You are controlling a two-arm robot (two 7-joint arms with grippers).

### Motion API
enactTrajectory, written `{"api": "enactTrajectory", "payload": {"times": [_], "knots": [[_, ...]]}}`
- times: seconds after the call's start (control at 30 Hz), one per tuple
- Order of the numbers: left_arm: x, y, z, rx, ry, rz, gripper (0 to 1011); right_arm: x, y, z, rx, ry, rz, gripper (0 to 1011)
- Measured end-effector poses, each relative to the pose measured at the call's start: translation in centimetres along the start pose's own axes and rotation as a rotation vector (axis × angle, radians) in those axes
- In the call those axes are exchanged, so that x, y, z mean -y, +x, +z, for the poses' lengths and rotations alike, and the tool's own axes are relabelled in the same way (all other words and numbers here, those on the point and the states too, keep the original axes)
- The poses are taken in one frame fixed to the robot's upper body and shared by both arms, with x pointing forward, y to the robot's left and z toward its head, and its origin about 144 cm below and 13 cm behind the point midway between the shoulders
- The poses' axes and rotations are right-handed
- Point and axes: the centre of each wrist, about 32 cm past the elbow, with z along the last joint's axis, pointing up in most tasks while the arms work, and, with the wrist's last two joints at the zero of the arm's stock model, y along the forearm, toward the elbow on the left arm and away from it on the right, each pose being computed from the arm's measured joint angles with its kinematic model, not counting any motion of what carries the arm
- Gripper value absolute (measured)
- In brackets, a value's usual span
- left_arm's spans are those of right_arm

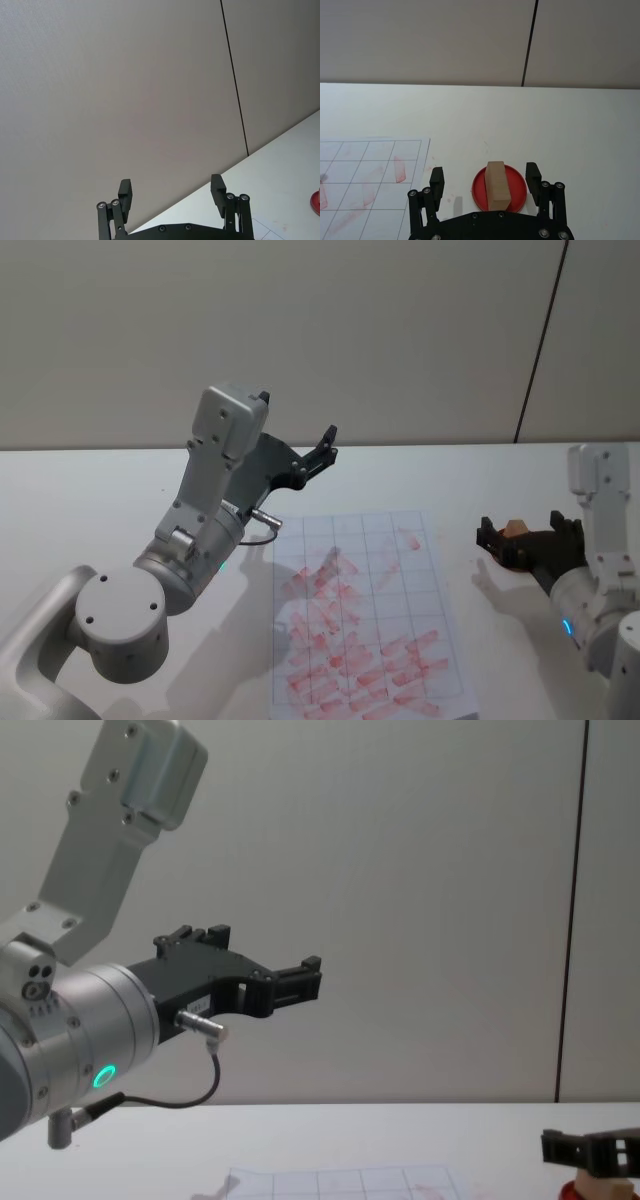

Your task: Use the one hand to pick up the stamp and affix it onto the A4 paper.

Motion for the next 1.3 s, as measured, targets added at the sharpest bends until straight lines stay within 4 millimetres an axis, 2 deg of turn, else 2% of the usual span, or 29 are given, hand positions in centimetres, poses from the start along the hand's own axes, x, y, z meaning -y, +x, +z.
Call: {"api": "enactTrajectory", "payload": {"times": [0.33,0.47,0.6,0.67,0.77,0.87,1.23,1.3], "knots": [[0.0,0.0,0.0,0.0,0.0,0.0,1002,-1.3,0.1,-0.4,0.007,-0.049,-0.007,1001],[0.0,0.0,0.0,0.0,0.0,0.0,1001,-1.7,0.1,-0.5,0.007,-0.064,-0.01,960],[0.0,0.0,0.0,0.0,0.0,0.0,1001,-2.0,0.2,-0.6,0.006,-0.082,-0.014,834],[0.0,0.0,0.0,0.0,0.0,0.0,1001,-2.1,0.2,-0.6,0.005,-0.088,-0.016,807],[0.0,0.0,0.0,0.0,0.0,0.0,1001,-2.2,0.2,-0.7,0.004,-0.096,-0.018,688],[0.0,0.0,0.0,0.0,0.0,0.0,1002,-2.3,0.3,-0.7,0.003,-0.103,-0.021,616],[0.0,0.0,0.0,0.0,0.0,0.0,1001,-2.4,0.5,-0.7,0.002,-0.118,-0.039,249],[0.0,0.0,0.0,0.0,0.0,0.0,1001,-2.3,0.5,-0.8,0.002,-0.121,-0.044,217]]}}
